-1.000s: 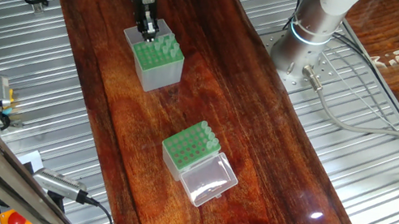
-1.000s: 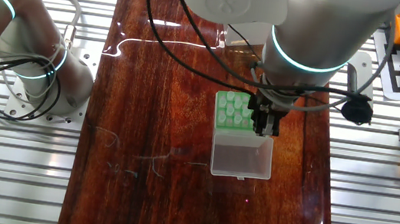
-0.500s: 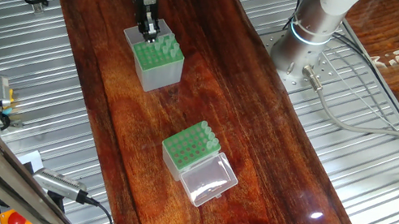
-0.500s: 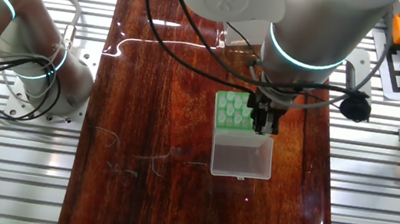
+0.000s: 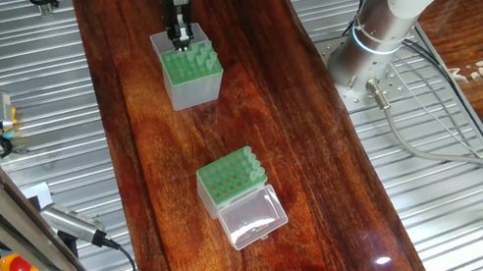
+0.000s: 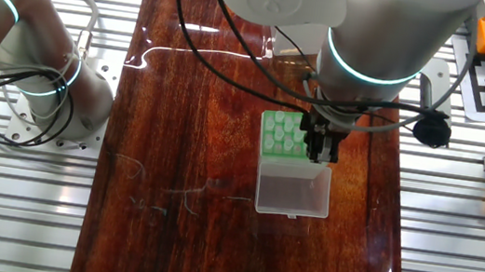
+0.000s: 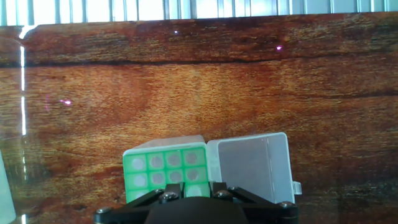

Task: Transfer all large pipette tips from one holder to another

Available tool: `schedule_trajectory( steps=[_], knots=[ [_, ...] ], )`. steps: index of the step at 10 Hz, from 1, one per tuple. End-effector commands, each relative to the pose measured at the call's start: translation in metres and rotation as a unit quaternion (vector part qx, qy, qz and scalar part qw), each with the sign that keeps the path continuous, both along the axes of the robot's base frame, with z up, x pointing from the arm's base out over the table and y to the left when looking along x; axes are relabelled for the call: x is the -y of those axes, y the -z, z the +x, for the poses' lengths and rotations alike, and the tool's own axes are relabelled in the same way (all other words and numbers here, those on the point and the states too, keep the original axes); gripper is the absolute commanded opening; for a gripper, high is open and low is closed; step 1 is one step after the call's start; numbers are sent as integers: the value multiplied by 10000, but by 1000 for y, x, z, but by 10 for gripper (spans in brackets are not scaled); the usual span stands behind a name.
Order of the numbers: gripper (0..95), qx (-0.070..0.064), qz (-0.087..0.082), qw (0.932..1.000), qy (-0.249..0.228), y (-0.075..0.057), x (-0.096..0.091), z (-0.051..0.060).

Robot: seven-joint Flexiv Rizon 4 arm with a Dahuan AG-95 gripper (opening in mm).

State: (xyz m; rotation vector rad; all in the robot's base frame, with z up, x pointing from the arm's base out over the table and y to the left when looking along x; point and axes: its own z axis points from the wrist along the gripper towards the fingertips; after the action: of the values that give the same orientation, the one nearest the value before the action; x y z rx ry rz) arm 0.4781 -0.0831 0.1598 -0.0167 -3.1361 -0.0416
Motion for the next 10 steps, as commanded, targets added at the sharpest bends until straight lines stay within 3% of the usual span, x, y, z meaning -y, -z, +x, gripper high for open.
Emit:
schedule_trajectory(
  steps=[1, 3, 4, 10],
  knots=[
    [190, -10, -7, 10000, 13, 2, -2, 0],
    [190, -17, -18, 10000, 21, 5, -2, 1],
    [0, -15, -19, 10000, 9, 7, -2, 0],
    [0, -21, -17, 10000, -74, 8, -1, -1]
  ],
)
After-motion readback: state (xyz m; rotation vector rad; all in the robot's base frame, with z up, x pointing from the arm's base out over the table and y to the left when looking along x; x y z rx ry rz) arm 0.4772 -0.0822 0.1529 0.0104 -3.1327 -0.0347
